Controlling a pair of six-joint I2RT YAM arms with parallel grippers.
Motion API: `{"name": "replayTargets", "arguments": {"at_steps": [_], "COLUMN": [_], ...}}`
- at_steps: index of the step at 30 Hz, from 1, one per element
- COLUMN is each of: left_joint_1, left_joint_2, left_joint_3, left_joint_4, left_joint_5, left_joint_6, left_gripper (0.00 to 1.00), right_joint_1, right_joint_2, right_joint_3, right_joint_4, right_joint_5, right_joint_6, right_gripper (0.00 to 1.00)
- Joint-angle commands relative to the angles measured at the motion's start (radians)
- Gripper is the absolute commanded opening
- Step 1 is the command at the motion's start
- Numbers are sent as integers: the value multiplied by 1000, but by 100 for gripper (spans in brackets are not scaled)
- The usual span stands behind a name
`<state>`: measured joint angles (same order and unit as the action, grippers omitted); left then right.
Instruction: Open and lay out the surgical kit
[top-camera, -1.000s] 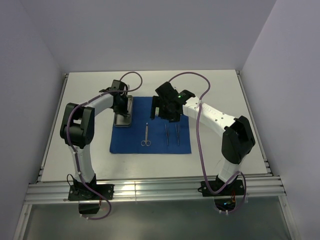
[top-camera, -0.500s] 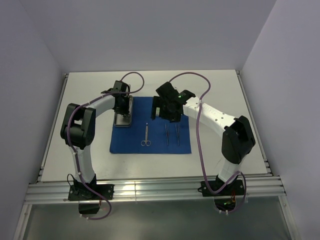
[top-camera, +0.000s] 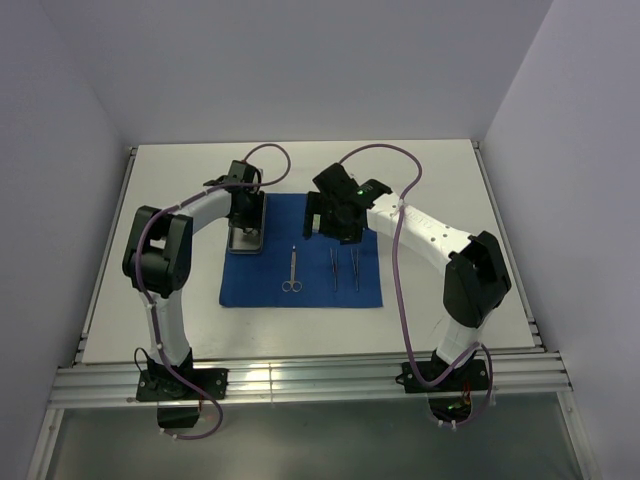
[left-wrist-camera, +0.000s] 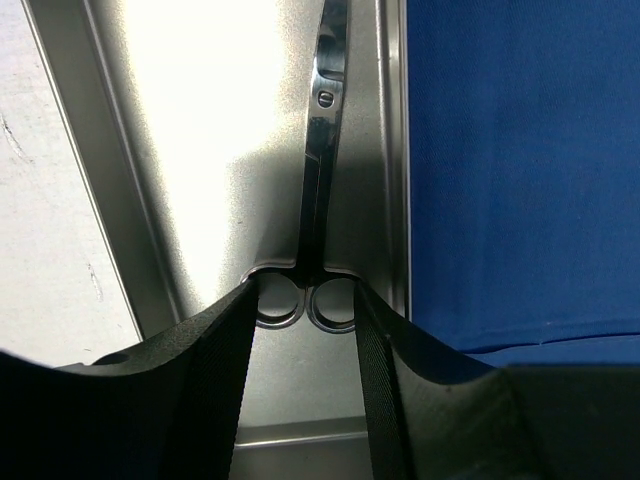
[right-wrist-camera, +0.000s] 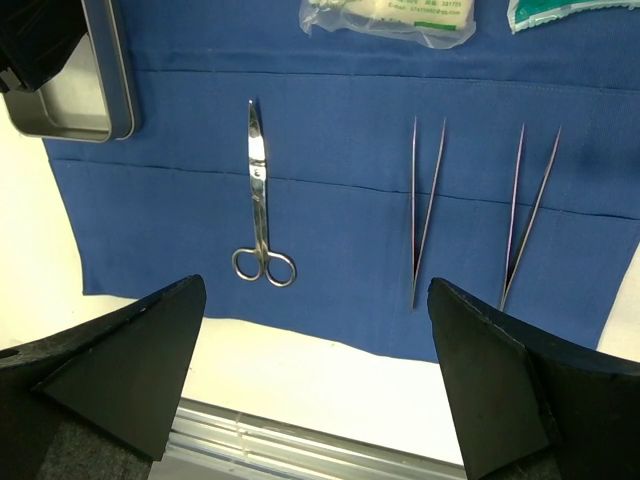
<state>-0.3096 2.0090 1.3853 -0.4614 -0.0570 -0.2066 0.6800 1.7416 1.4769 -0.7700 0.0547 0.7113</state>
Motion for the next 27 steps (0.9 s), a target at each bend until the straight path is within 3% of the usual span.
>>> {"name": "replayTargets", "arguments": {"at_steps": [1, 13, 23, 27], "left_joint_1": [7, 7, 7, 6], "left_joint_2": [103, 119, 11, -36], "left_joint_3": [-48, -32, -16, 33], "left_joint_4": [-161, -197, -178, -190], "left_joint_5": [-4, 6, 49, 78], "left_joint_6": [7, -1, 12, 29], "left_gripper": [50, 62, 46, 45], "right_joint_1": [-11, -16, -16, -17], "right_joint_2": [-22, -14, -11, -11], "right_joint_3": [-3, 3, 6, 11], "right_joint_4": [18, 18, 23, 28], "right_joint_5": [4, 0, -10, -27], "right_joint_6": [-15, -19, -21, -26], "right_gripper": [100, 100, 100, 99]}}
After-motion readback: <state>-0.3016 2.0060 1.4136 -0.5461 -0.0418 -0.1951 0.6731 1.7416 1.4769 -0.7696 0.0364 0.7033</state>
